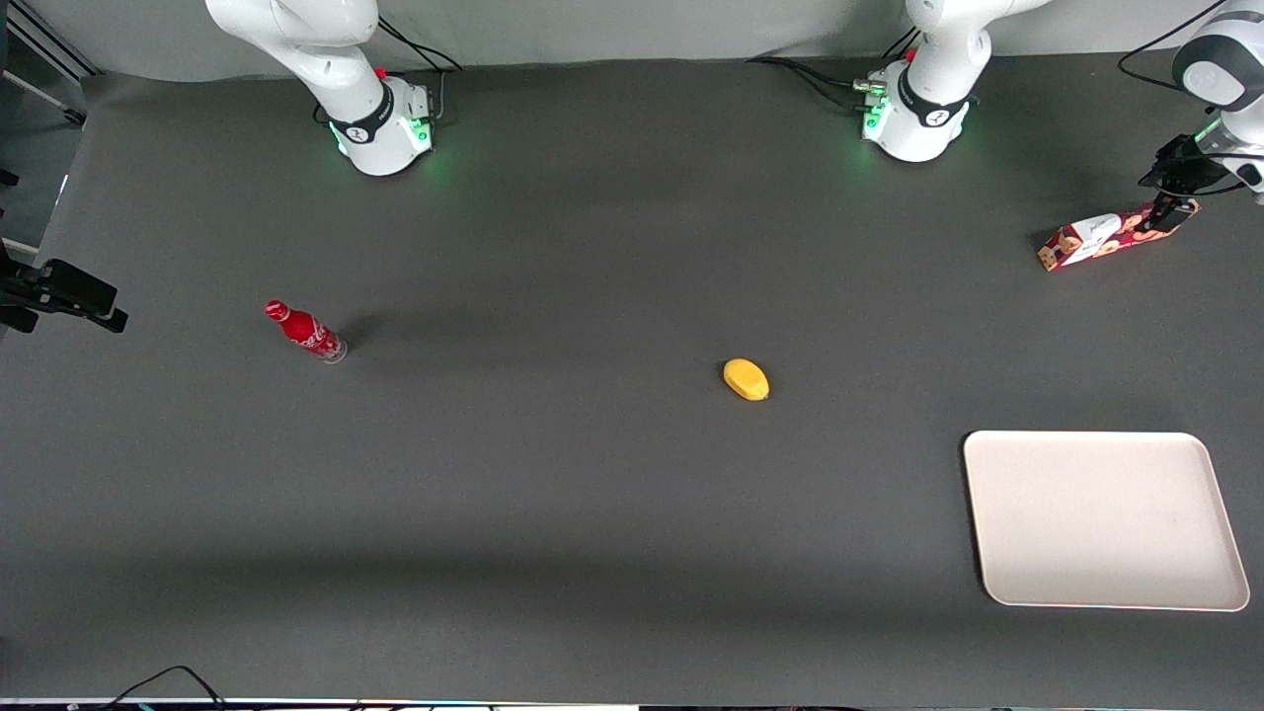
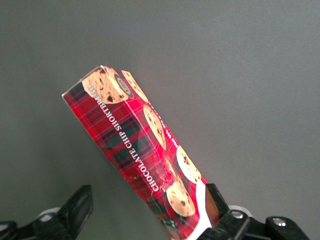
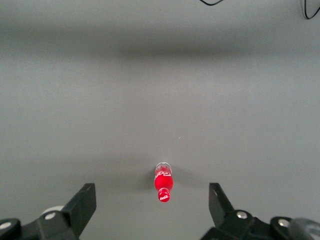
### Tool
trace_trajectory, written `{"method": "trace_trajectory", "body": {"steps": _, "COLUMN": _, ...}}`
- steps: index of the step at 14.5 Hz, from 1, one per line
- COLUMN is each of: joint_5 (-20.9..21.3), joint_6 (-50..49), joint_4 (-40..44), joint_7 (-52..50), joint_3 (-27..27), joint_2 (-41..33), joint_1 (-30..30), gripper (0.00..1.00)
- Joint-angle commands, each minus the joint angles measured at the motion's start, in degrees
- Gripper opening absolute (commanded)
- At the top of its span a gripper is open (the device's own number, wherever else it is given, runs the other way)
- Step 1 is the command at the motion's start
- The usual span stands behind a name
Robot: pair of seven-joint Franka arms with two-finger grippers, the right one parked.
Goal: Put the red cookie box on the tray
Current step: 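Close the left gripper on the end of the red cookie box, then lift the red cookie box with the left gripper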
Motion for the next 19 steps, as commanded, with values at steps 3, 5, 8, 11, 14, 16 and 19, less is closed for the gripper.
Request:
{"method": "trace_trajectory", "body": {"steps": 3, "joint_5": 0.14, "joint_6": 7.02, "joint_4": -1.69, "joint_7": -0.85, "joint_3": 0.94, "joint_2": 3.69, "joint_1": 0.33, "gripper": 1.0}}
{"method": "trace_trajectory", "body": {"steps": 5, "joint_5": 0.05, "joint_6": 10.27, "joint_4": -2.21, "joint_7": -0.94, "joint_3": 0.94, "joint_2": 5.71, "joint_1": 0.33, "gripper": 1.0}}
{"method": "trace_trajectory", "body": {"steps": 8, "joint_5": -0.13, "joint_6": 12.21, "joint_4": -2.39, "joint_7": -1.2, "joint_3": 0.85, "joint_2": 7.38, "joint_1": 0.33, "gripper": 0.98}}
{"method": "trace_trajectory", "body": {"steps": 11, "joint_5": -1.79, "joint_6": 12.22, "joint_4": -2.39, "joint_7": -1.38, "joint_3": 0.76, "joint_2": 7.47, "joint_1": 0.07, "gripper": 0.27}}
{"method": "trace_trajectory", "body": {"steps": 14, "joint_5": -1.88, "joint_6": 12.22, "joint_4": -2.3, "joint_7": -1.38, "joint_3": 0.68, "joint_2": 8.09, "joint_1": -0.11, "gripper": 0.0}}
{"method": "trace_trajectory", "body": {"steps": 16, "joint_5": -1.88, "joint_6": 12.04, "joint_4": -1.87, "joint_7": -1.38, "joint_3": 0.5, "joint_2": 8.09, "joint_1": -0.11, "gripper": 0.0}}
{"method": "trace_trajectory", "body": {"steps": 19, "joint_5": -1.88, "joint_6": 10.9, "joint_4": -0.03, "joint_7": -1.29, "joint_3": -1.07, "joint_2": 7.48, "joint_1": -0.29, "gripper": 0.0}}
